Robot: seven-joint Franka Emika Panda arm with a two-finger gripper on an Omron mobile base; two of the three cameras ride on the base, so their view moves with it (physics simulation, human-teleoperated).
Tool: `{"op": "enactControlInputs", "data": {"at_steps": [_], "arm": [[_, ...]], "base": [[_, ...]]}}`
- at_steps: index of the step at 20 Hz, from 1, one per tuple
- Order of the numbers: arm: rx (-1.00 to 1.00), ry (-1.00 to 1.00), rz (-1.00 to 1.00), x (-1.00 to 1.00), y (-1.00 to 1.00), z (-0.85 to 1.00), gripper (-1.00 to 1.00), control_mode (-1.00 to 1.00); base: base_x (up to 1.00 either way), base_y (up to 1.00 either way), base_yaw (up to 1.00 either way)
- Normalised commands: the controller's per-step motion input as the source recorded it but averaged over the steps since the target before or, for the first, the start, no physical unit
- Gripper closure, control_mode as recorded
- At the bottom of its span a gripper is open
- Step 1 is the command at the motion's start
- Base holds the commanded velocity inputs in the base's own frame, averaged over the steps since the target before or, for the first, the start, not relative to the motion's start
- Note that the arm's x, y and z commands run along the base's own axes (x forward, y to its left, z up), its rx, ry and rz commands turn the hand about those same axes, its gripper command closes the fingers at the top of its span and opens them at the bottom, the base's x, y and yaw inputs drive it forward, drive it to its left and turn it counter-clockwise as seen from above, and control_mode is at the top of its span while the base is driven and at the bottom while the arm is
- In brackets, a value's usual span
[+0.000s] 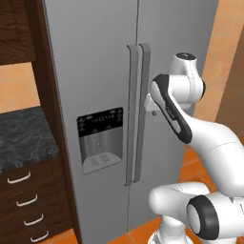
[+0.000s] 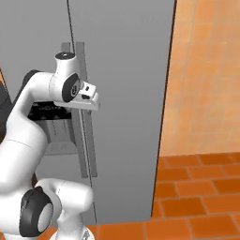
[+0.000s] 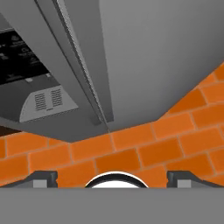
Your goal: Take the strawberry from the fridge and place it on top of the pancake, located on the dining counter.
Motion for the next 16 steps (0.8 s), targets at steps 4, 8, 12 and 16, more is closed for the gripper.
{"op": "enactControlInputs", "data": {"at_steps": [4,8,12,16], "arm": [[0.00,0.00,0.00,0.00,0.00,0.00,-1.00,1.00],[0.00,0.00,0.00,0.00,0.00,0.00,-1.00,1.00],[0.00,0.00,0.00,0.00,0.00,0.00,-1.00,1.00],[0.00,0.00,0.00,0.00,0.00,0.00,-1.00,1.00]], "base": [[-0.81,-0.36,0.26],[-0.10,-0.14,0.25],[0.02,-0.40,0.24],[0.00,-0.18,0.07]]}}
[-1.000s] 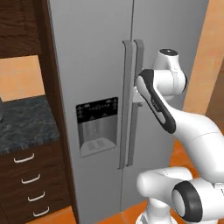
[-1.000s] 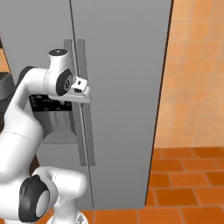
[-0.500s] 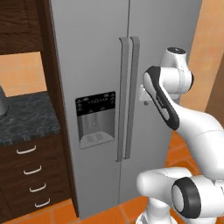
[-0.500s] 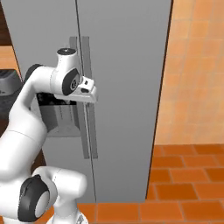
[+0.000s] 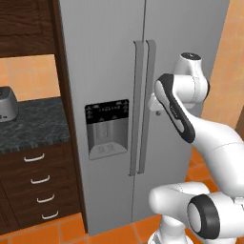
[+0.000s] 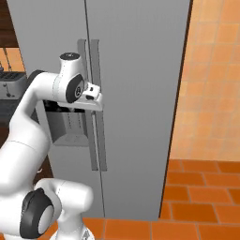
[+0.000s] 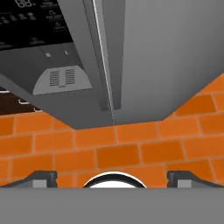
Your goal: Take the strawberry from the fridge and place it on top of the pancake, located on the dining counter.
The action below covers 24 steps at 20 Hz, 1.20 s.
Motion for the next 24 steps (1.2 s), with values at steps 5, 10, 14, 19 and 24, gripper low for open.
{"op": "enactControlInputs", "data": {"at_steps": [5,10,14,19,24], "arm": [[0.01,-0.05,0.01,0.38,-0.04,-0.09,-1.00,-1.00],[0.01,-0.31,0.09,0.79,-0.08,-0.09,-1.00,-1.00],[0.00,-0.42,0.17,0.22,0.00,-0.40,-1.00,-1.00],[0.04,-0.32,0.12,0.17,-0.03,-0.53,-1.00,-1.00],[0.05,-0.42,0.11,0.15,-0.21,-0.63,-1.00,-1.00]], "base": [[0.00,0.00,0.00],[0.00,0.00,0.00],[0.00,0.00,0.00],[0.00,0.00,0.00],[0.00,0.00,0.00]]}}
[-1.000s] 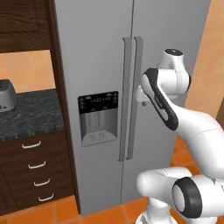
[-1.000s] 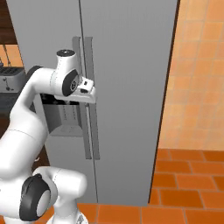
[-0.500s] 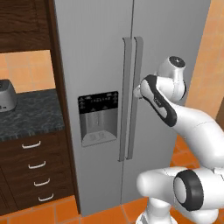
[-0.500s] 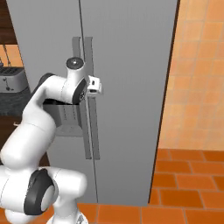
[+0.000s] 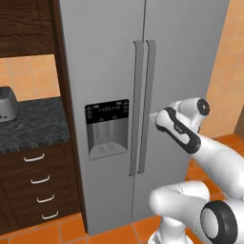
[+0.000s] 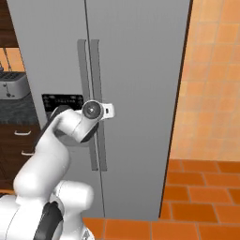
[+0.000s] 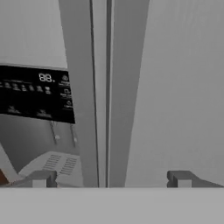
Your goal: Take the strawberry from the fridge and place it on top of the pancake, located on the dining counter.
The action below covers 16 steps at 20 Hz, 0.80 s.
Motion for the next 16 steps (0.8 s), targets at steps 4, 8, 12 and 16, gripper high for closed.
{"op": "enactControlInputs", "data": {"at_steps": [4,8,12,16], "arm": [[0.03,-0.37,0.20,0.50,-0.07,-0.38,-1.00,-1.00],[0.00,-0.31,0.19,0.13,-0.04,0.00,-1.00,-1.00],[0.00,-0.10,0.08,0.21,0.00,0.00,-1.00,-1.00],[0.01,0.00,0.01,0.53,0.00,0.00,-1.00,-1.00]], "base": [[0.00,0.00,0.00],[0.00,0.00,0.00],[0.00,0.00,0.00],[0.00,0.00,0.00]]}}
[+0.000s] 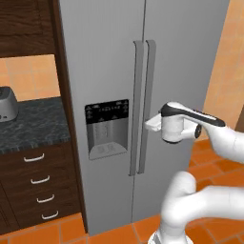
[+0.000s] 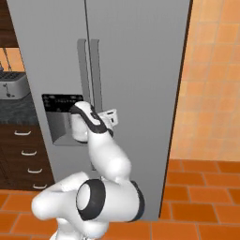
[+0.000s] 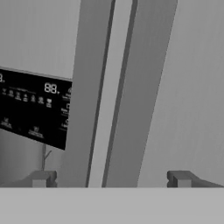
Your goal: Take the strawberry from the fridge and place it on top of the pancake, located on the dining counter.
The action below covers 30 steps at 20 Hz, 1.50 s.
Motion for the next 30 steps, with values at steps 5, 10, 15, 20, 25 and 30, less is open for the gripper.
{"op": "enactControlInputs", "data": {"at_steps": [5,10,15,20,25,30], "arm": [[0.01,0.00,0.01,0.59,-0.03,0.00,-1.00,-1.00],[0.00,0.00,0.00,0.53,-0.20,0.00,-1.00,-1.00],[0.00,-0.02,0.00,0.30,-0.33,0.11,-1.00,-1.00],[0.00,0.00,0.00,0.47,0.14,0.03,-1.00,-1.00],[0.00,0.00,0.00,0.09,0.43,0.00,-1.00,-1.00],[0.00,0.00,0.00,0.00,0.63,0.00,-1.00,-1.00]], "base": [[0.00,0.00,0.00],[0.00,0.00,0.00],[0.00,0.00,0.00],[0.00,0.00,0.00],[0.00,0.00,0.00],[0.00,0.00,0.00]]}}
